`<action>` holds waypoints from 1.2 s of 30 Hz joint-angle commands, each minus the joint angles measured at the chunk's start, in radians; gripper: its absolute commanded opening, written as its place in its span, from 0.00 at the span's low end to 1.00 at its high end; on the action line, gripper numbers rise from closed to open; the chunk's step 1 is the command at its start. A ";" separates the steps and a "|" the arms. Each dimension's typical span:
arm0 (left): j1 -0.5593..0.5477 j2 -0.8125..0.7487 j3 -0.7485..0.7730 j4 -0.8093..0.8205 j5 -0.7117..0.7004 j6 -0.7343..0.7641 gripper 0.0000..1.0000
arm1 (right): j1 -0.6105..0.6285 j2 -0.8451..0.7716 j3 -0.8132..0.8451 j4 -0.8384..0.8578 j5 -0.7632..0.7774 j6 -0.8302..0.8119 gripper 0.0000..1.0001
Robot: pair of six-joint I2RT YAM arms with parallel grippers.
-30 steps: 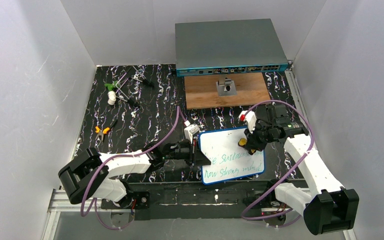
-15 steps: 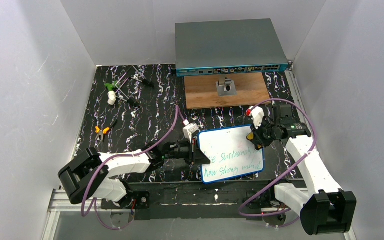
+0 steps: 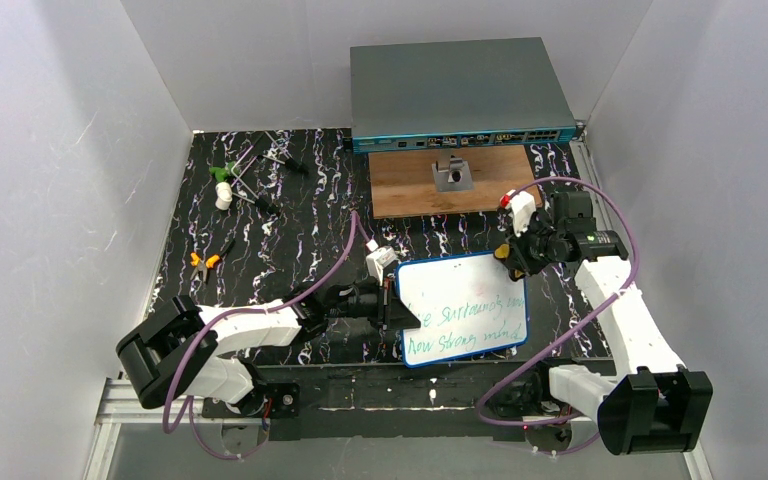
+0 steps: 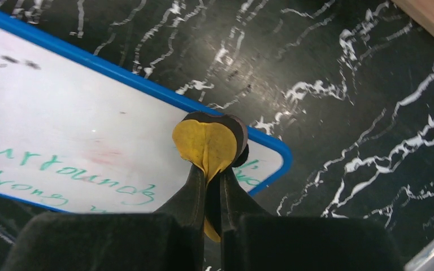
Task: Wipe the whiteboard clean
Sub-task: Erase the whiteboard at the center of the board.
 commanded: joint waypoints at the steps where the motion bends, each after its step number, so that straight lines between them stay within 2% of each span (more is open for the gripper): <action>1: 0.001 -0.053 0.001 0.111 0.031 0.025 0.00 | -0.017 0.007 -0.029 0.010 0.108 -0.029 0.01; 4: 0.002 -0.060 -0.004 0.109 0.030 0.029 0.00 | -0.017 -0.019 -0.078 -0.054 0.053 -0.106 0.01; 8: 0.008 -0.068 -0.011 0.114 0.027 0.030 0.00 | -0.007 -0.061 -0.119 -0.139 -0.114 -0.190 0.01; 12: 0.009 -0.062 -0.008 0.116 0.034 0.028 0.00 | 0.008 -0.079 -0.104 -0.125 -0.197 -0.156 0.01; 14: 0.010 -0.059 -0.010 0.118 0.035 0.028 0.00 | 0.007 -0.063 -0.069 -0.063 -0.150 -0.070 0.01; 17: 0.010 -0.061 -0.011 0.121 0.035 0.024 0.00 | 0.001 -0.028 -0.032 0.024 0.023 0.016 0.01; 21: 0.010 -0.068 -0.018 0.124 0.032 0.023 0.00 | -0.011 0.008 -0.035 0.053 0.147 0.022 0.01; 25: 0.010 -0.068 -0.017 0.128 0.036 0.026 0.00 | -0.013 0.013 -0.070 0.030 0.169 -0.021 0.01; 28: 0.011 -0.065 -0.020 0.134 0.038 0.027 0.00 | -0.012 0.017 -0.085 -0.054 0.061 -0.095 0.01; 32: 0.013 -0.059 -0.024 0.147 0.040 0.024 0.00 | 0.006 0.001 -0.075 -0.185 -0.194 -0.189 0.01; 34: 0.013 -0.057 -0.026 0.154 0.043 0.021 0.00 | 0.007 -0.023 -0.058 -0.173 -0.263 -0.158 0.01; 36: 0.012 -0.057 -0.030 0.157 0.043 0.017 0.00 | 0.006 -0.039 -0.035 -0.108 -0.265 -0.088 0.01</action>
